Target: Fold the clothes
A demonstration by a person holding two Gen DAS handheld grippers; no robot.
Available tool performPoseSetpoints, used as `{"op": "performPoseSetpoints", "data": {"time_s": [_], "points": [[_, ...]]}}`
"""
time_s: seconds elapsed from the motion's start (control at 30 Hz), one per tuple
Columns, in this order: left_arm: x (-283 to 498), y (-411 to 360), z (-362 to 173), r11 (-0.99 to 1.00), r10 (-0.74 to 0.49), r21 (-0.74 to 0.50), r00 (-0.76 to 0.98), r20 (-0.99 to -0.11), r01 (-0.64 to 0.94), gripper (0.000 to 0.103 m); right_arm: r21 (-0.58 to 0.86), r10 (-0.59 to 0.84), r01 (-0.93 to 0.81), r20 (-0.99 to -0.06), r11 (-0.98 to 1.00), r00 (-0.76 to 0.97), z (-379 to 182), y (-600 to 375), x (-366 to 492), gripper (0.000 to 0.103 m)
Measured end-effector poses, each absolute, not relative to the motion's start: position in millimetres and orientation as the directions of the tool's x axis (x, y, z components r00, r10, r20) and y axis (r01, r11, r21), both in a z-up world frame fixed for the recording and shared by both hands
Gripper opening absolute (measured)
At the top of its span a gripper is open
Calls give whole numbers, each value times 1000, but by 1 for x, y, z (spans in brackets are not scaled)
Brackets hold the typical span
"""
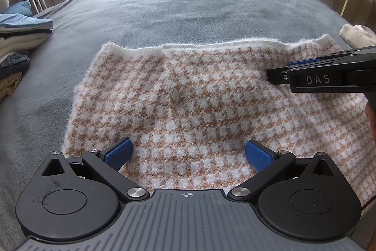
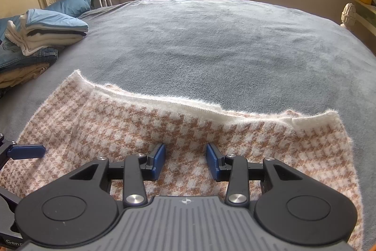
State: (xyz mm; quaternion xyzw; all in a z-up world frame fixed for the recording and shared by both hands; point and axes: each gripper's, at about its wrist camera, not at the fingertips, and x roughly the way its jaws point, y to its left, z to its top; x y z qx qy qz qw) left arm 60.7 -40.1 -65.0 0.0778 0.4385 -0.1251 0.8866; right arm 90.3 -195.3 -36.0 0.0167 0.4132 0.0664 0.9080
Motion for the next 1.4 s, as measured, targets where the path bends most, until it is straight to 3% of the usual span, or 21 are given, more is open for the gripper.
{"op": "performPoseSetpoints", "data": {"time_s": [0.77,1.17,1.4], "points": [[62,-41,-65,960,-143,30,578,-803,280,103,102,141,-98,-744,990,653,-35,-201,87,42],[63,-40,-66,961,-146,20,569,-810,275,103,7,48,-63,-732,998,679,-11,-209,46,42],[63,-40,-66,962,-146,18,565,-812,274,103,-34,8,-59,-803,998,596,-42,-215,27,43]]}}
